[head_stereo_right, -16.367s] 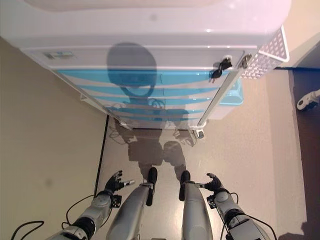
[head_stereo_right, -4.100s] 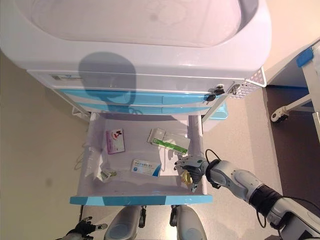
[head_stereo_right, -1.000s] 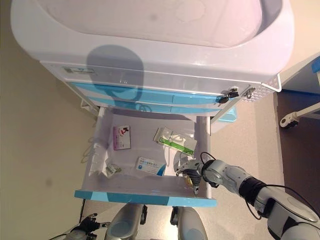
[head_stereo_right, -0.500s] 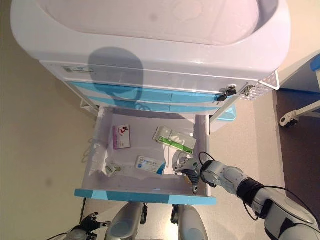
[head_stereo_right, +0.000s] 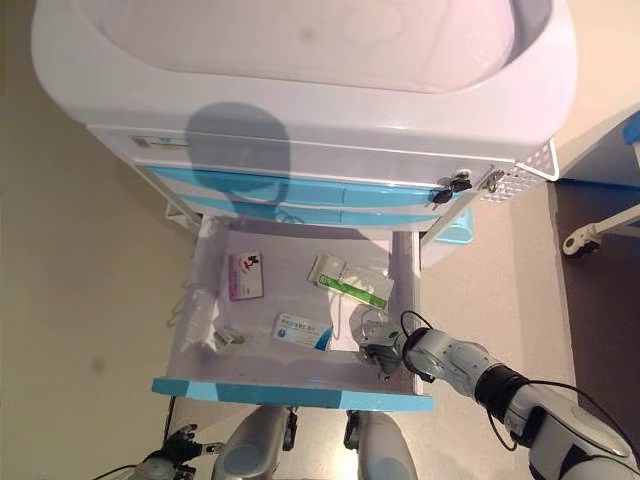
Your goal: Open the drawer and pick up the medicine
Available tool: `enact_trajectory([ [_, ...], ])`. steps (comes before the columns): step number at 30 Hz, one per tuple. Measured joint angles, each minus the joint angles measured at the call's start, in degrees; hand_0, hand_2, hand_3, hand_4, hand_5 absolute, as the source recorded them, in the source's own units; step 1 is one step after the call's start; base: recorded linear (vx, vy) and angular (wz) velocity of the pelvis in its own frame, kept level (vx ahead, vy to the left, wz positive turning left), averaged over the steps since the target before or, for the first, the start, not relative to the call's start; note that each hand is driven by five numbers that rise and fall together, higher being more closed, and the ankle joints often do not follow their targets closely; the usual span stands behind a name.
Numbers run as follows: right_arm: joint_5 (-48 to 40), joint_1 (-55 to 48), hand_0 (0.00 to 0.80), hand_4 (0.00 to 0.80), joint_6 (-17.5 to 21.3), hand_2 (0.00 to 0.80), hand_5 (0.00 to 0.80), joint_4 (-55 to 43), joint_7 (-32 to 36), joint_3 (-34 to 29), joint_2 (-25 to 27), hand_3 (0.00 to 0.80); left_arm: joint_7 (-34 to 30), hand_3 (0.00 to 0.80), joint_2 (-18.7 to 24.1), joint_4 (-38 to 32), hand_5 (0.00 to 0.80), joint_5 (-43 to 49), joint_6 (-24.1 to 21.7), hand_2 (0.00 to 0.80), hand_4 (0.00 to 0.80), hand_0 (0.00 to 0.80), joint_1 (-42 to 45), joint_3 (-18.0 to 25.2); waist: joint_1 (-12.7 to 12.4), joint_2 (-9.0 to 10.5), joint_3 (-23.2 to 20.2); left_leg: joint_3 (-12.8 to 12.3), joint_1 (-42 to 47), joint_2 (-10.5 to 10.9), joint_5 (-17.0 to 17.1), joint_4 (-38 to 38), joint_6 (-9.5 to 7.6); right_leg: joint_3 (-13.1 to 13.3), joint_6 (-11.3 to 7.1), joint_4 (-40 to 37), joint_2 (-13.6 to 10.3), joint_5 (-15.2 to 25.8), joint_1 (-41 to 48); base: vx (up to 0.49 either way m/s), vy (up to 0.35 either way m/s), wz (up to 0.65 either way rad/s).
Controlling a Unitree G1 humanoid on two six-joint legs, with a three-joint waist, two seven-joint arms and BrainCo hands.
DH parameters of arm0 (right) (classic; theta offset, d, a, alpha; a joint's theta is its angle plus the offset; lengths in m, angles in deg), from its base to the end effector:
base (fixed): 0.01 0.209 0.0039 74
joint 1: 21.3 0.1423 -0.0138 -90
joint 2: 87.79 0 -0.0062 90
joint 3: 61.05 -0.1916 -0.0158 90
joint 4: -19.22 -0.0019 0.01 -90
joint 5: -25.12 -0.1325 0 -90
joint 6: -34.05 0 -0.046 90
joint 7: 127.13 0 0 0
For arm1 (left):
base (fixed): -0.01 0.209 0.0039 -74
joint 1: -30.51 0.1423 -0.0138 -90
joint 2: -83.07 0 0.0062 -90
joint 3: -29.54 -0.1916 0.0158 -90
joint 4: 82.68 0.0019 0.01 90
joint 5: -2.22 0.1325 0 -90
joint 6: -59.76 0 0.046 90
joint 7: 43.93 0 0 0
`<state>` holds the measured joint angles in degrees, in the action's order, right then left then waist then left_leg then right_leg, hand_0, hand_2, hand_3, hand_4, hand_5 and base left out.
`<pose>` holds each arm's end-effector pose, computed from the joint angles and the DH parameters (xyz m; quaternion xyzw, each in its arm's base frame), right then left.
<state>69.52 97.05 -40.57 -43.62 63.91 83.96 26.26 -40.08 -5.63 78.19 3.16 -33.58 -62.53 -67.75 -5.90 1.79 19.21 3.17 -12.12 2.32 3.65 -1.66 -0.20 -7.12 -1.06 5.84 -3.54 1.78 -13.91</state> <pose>0.2383 -0.1873 0.0158 -0.7128 0.0008 0.4760 0.5150 0.0909 0.2468 -0.1074 0.1874 0.5285 0.0522 0.8264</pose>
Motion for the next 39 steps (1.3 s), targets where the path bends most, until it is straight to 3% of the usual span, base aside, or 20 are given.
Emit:
enact_trajectory([
  [19,-0.07,-0.59,0.8,0.8,0.0,0.8,0.8,0.48,1.29,0.18,-0.65,0.8,-0.04,0.0,-0.17,0.02,0.0,0.0,0.02,0.0,0.0,0.0,-0.01,-0.03,-1.17,-0.42,-0.2,1.17,-0.75,0.41,0.44,-0.04,-0.01,-0.67,-0.37,0.57,-0.4,-0.44,-0.4,0.0,0.0,0.03],
  [20,-0.08,-0.59,0.731,0.731,0.0,0.731,0.731,0.66,1.28,0.17,-0.65,0.731,-0.04,0.0,-0.17,0.02,0.0,0.01,0.02,0.0,0.0,0.0,-0.01,-0.03,-1.15,-0.41,-0.19,1.41,-0.82,0.48,0.46,-0.04,-0.04,-0.89,-0.38,0.62,-0.47,-0.54,-0.4,0.002,0.001,0.08],
  [21,-0.08,-0.59,0.612,0.612,0.0,0.612,0.612,0.66,1.28,0.17,-0.65,0.612,-0.04,0.0,-0.17,0.02,0.0,0.01,0.02,0.0,0.0,0.0,-0.01,-0.04,-1.1,-0.41,-0.19,1.55,-0.87,0.51,0.49,-0.03,-0.08,-1.02,-0.49,0.65,-0.51,-0.67,-0.4,0.003,0.001,0.09],
  [22,-0.08,-0.59,0.42,0.42,0.0,0.42,0.42,0.66,1.27,0.17,-0.65,0.42,-0.04,0.0,-0.17,0.01,0.0,0.01,0.02,0.0,0.0,0.0,-0.01,-0.04,-1.1,-0.4,-0.19,1.63,-0.91,0.53,0.51,-0.03,-0.11,-1.15,-0.49,0.69,-0.54,-0.72,-0.4,0.001,0.0,0.07],
  [23,-0.08,-0.59,0.0,0.0,0.0,0.0,0.0,0.72,1.27,0.16,-0.65,0.0,-0.04,0.0,-0.17,0.01,0.0,0.01,0.02,0.0,0.0,0.0,-0.02,-0.04,-1.1,-0.35,-0.17,1.66,-0.92,0.55,0.53,0.02,-0.14,-1.22,-0.49,0.69,-0.56,-0.76,-0.4,0.001,-0.002,0.05],
  [39,-0.1,0.78,0.0,0.0,-0.02,0.0,0.0,-1.65,1.41,0.15,0.86,0.0,-0.05,0.0,-0.11,0.0,0.0,0.01,0.02,0.0,0.0,0.0,-0.06,-0.05,-1.1,0.9,0.33,1.76,-1.15,0.64,0.58,0.11,-0.21,-1.24,-0.57,0.66,-0.61,-0.85,-0.58,0.0,0.0,0.0],
])
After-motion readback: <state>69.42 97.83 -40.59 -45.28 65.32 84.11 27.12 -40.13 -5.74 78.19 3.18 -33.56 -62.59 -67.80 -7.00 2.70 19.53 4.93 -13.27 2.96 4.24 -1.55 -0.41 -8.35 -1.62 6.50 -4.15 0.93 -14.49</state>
